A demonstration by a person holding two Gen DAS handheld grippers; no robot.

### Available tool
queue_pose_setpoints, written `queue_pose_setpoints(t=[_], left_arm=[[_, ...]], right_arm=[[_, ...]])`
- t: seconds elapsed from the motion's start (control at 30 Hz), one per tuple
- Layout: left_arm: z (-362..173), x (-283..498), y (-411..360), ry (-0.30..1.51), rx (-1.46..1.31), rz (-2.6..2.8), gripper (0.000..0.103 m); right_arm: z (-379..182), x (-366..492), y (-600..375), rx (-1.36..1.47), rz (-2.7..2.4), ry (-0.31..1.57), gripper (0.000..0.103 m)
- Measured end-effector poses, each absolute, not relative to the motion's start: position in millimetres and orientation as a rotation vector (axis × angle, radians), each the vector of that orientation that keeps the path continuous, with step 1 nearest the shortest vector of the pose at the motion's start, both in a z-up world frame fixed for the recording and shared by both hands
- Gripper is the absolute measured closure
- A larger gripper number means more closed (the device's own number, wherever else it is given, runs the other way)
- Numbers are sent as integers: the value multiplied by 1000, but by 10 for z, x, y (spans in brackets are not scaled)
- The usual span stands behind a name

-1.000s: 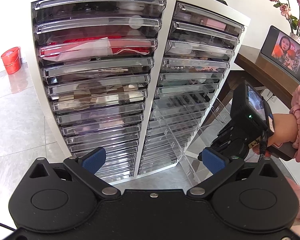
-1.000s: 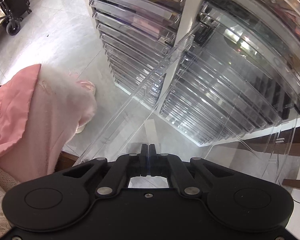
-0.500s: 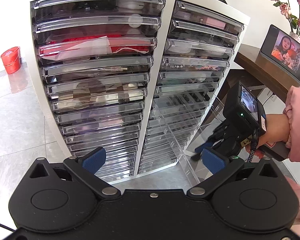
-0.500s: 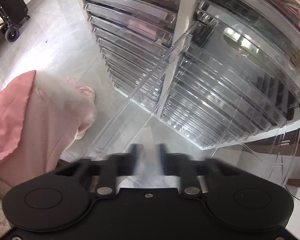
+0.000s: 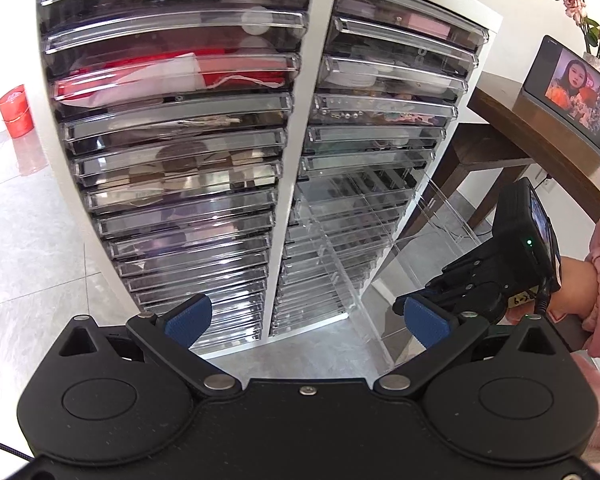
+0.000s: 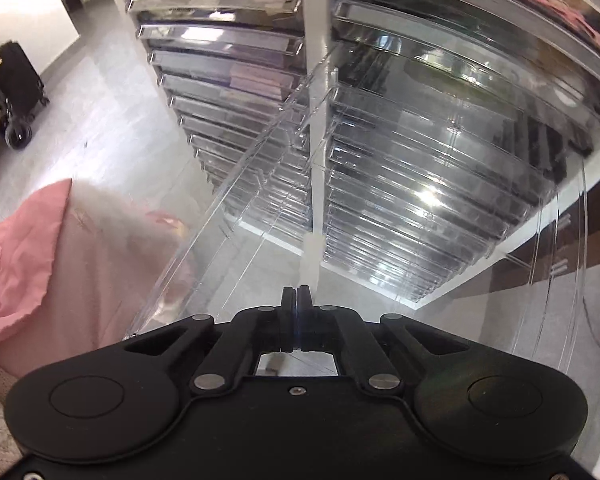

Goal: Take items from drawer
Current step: 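Open the right gripper and move it away from the drawer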

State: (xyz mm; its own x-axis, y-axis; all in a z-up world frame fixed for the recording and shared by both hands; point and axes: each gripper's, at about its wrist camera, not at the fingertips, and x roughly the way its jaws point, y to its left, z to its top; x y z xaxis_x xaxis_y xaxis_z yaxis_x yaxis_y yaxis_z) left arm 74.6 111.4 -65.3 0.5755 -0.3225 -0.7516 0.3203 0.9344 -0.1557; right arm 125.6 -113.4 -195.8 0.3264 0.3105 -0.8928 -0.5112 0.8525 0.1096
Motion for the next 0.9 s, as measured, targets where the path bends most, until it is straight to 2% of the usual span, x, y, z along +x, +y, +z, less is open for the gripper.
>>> queue_pose_setpoints(t=[0.23, 0.3, 0.43, 0.6, 0.9], left_arm=[[-679, 1027, 756, 925, -2, -419, 0], [-633, 1112, 671, 916, 8, -422, 0], [-597, 1249, 536, 909, 20, -420, 0], [-652, 1352, 476, 939, 33, -395, 0], [-801, 1666, 307, 976, 88, -509, 0]], right_arm=[[-1955, 1265, -1237, -107, 543, 1099, 103], [-1910, 1257, -1261, -97, 530, 1076, 99], [-1831, 1212, -1250, -179, 532, 980, 99], [-1970, 1281, -1226, -186, 564, 1034, 99], [-1982, 1101, -1219, -287, 609, 1005, 99]])
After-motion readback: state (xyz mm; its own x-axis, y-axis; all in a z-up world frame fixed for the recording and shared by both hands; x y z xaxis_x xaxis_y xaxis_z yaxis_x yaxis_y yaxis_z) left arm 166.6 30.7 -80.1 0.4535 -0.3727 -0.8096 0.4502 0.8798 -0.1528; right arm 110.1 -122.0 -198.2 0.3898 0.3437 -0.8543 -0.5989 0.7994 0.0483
